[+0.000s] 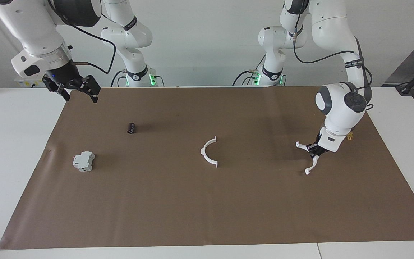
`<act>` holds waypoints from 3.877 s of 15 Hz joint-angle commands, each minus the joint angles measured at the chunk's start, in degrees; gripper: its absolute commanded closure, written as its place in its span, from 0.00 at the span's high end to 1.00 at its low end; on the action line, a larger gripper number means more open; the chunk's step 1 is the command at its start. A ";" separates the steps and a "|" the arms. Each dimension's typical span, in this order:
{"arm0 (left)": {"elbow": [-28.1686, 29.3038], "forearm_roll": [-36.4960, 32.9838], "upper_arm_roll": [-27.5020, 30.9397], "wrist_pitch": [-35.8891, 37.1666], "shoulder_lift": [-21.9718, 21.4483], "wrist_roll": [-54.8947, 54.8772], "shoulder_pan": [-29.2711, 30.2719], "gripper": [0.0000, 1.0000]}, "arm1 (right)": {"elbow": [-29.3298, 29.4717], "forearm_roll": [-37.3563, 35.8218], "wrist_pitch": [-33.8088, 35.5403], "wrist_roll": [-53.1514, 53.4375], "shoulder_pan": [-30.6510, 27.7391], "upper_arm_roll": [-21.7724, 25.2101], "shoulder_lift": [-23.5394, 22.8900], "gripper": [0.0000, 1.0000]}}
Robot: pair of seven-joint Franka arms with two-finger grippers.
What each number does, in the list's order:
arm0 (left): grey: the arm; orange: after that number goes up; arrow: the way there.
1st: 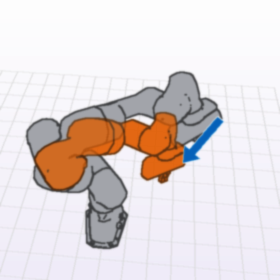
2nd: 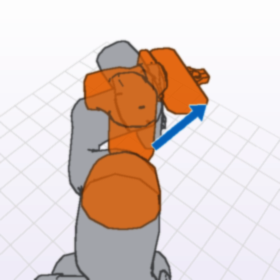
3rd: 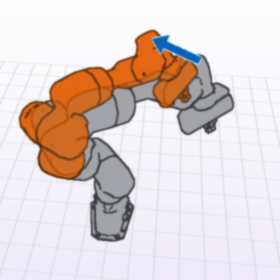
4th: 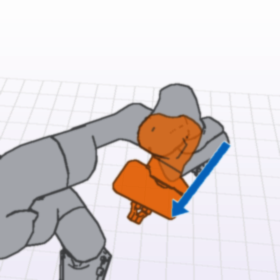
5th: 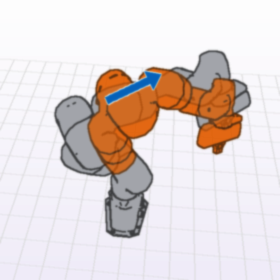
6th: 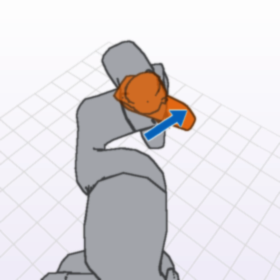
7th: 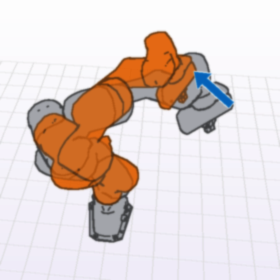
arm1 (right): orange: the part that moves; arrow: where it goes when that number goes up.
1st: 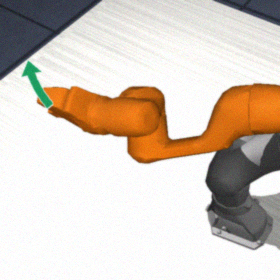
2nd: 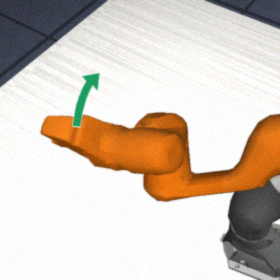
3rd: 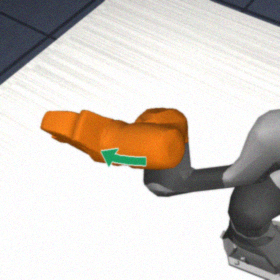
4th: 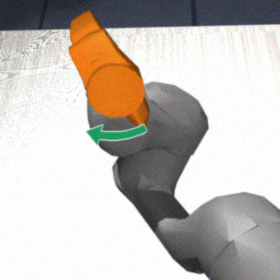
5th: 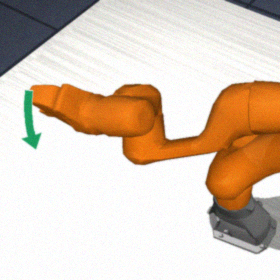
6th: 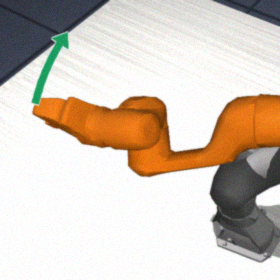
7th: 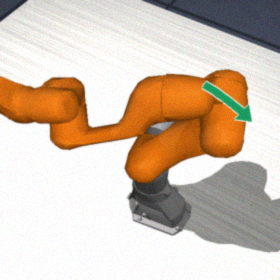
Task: Assemble drain pipe with both arms
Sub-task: 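Carry the half-ring with the left gripper toward the placed half-ring, then press the held half-ring against the placed one to close the ring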
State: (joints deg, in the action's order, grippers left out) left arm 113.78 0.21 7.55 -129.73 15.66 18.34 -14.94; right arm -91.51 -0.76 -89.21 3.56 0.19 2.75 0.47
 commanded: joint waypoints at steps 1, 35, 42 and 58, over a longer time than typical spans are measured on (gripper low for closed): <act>2.67 0.66 1.06 -0.26 -0.81 7.56 -6.04 0.09 | -2.01 1.20 -1.40 0.22 -0.28 -0.21 1.64 1.00; -5.50 -0.74 0.53 -1.67 7.10 17.79 -25.57 0.00 | -2.01 1.20 -1.32 0.22 -0.28 -0.21 1.55 1.00; -8.40 -0.48 0.62 -1.32 10.00 19.89 -25.57 0.00 | -2.01 1.20 -1.32 0.22 -0.28 -0.21 1.55 1.00; -8.23 -0.57 0.62 -1.23 10.00 22.00 -26.28 0.00 | -2.01 1.20 -1.32 0.31 -0.28 -0.21 1.55 1.00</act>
State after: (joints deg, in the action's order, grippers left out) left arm 106.82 0.01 7.28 -131.23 23.89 38.60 -39.67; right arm -91.53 -0.76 -89.21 3.56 0.19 2.75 0.49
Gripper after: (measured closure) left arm 0.784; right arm 0.000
